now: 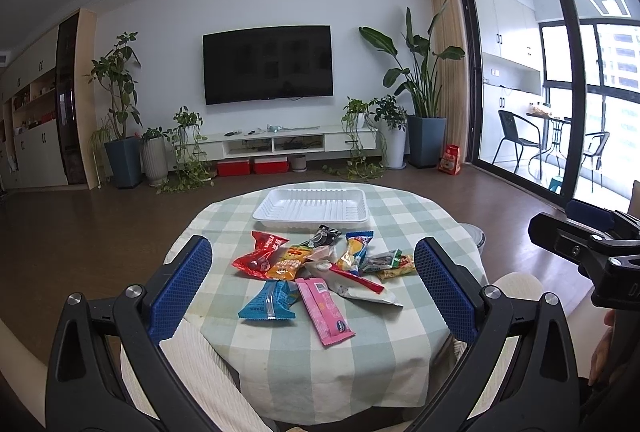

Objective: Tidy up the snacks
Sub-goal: 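Move the left tool to the blue bag while the right tool approaches the white red-striped packet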

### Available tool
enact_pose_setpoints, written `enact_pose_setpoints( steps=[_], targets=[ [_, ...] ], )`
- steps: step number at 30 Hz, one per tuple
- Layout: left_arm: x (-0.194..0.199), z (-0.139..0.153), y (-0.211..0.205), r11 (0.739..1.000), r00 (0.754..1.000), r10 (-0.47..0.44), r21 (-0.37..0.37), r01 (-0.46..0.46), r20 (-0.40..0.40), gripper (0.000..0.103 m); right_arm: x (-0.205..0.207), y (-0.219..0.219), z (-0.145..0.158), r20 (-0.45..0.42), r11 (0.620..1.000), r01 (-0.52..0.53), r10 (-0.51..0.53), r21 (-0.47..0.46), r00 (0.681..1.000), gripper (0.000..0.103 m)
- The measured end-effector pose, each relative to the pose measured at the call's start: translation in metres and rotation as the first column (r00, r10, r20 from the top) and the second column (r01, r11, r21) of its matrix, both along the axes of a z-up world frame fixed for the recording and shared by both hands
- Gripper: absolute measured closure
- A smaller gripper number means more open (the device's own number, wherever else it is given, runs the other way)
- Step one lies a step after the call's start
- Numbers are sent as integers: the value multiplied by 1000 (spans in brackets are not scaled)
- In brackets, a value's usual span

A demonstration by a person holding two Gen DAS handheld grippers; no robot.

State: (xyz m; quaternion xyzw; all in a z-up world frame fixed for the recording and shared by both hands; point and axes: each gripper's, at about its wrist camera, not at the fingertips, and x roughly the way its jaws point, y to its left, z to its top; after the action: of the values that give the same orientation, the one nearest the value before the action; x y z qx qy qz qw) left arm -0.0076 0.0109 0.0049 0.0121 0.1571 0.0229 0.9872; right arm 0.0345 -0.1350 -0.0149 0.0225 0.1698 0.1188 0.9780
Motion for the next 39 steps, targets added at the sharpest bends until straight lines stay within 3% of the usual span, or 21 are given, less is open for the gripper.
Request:
enact_pose_setpoints(
  steps=[17, 26, 39],
  targets=[
    [71, -75, 40, 998, 986, 36, -36, -43, -160, 0, 60, -1, -50, -235, 999, -36, 39, 15, 971, 0],
    [107, -116, 62, 995, 964, 56, -60, -74, -261, 0, 96, 11, -87, -356, 998, -60, 50, -17, 933, 0],
    [151, -169, 93, 990, 922, 81, -74, -118, -379, 0, 133, 20, -124, -452, 995, -87, 53, -53, 890, 0]
  ],
)
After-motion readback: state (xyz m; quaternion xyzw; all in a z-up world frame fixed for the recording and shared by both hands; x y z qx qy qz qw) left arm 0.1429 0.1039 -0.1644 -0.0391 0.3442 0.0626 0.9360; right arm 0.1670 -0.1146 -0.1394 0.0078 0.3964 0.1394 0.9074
